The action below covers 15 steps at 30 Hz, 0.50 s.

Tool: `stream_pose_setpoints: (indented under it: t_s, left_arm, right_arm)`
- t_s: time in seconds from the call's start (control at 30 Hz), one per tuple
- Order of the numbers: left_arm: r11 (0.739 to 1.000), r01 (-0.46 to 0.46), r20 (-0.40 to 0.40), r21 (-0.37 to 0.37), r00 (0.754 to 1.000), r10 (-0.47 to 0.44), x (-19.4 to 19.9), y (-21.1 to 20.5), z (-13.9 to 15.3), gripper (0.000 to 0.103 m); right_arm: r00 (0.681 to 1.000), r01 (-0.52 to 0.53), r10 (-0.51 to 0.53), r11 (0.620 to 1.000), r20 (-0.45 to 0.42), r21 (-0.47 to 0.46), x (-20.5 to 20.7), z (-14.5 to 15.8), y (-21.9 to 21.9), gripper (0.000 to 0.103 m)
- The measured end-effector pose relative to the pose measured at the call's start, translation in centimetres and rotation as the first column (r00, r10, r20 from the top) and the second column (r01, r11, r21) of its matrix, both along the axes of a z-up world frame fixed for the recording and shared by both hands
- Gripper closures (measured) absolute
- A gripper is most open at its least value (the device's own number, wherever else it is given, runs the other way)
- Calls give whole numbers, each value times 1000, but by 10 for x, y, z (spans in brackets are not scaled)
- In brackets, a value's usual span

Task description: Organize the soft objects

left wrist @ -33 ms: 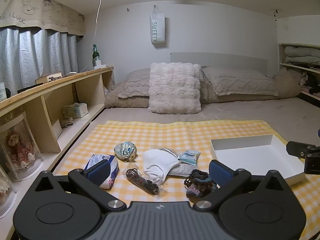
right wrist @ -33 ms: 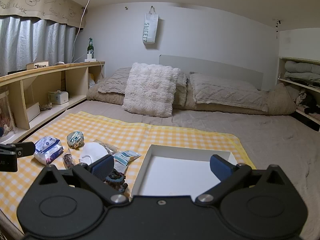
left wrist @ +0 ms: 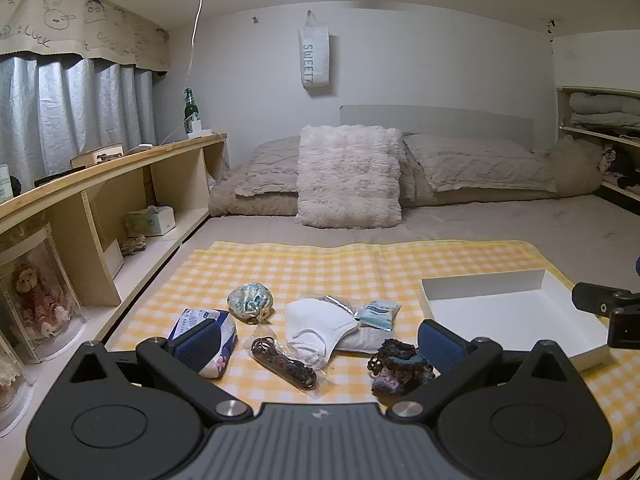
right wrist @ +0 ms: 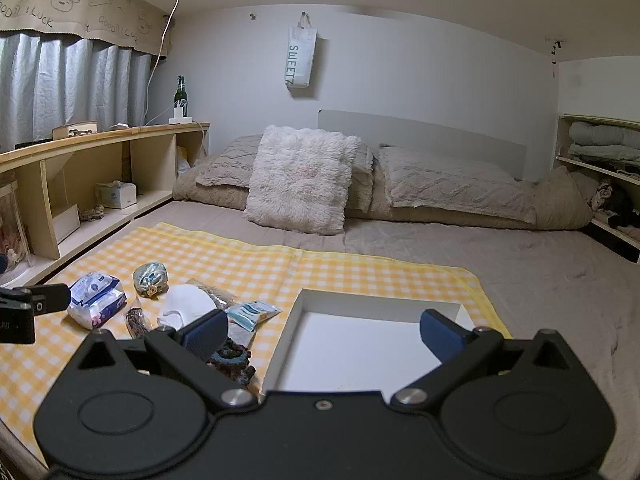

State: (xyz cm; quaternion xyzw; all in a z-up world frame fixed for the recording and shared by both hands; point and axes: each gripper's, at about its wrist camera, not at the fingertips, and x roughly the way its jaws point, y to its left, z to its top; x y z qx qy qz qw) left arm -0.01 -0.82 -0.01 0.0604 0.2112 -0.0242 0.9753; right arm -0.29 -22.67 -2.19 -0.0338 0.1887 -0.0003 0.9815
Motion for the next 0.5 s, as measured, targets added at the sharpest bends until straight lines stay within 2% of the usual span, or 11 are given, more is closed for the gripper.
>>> stream_pose_setpoints:
  t_s: [0.5]
  left_arm:
    - [1000,3,-1,-1,1000,-3,-1,-1,0,0]
  right_arm:
    - [1000,-1,1,1000,1,-3,1,-2,2,0]
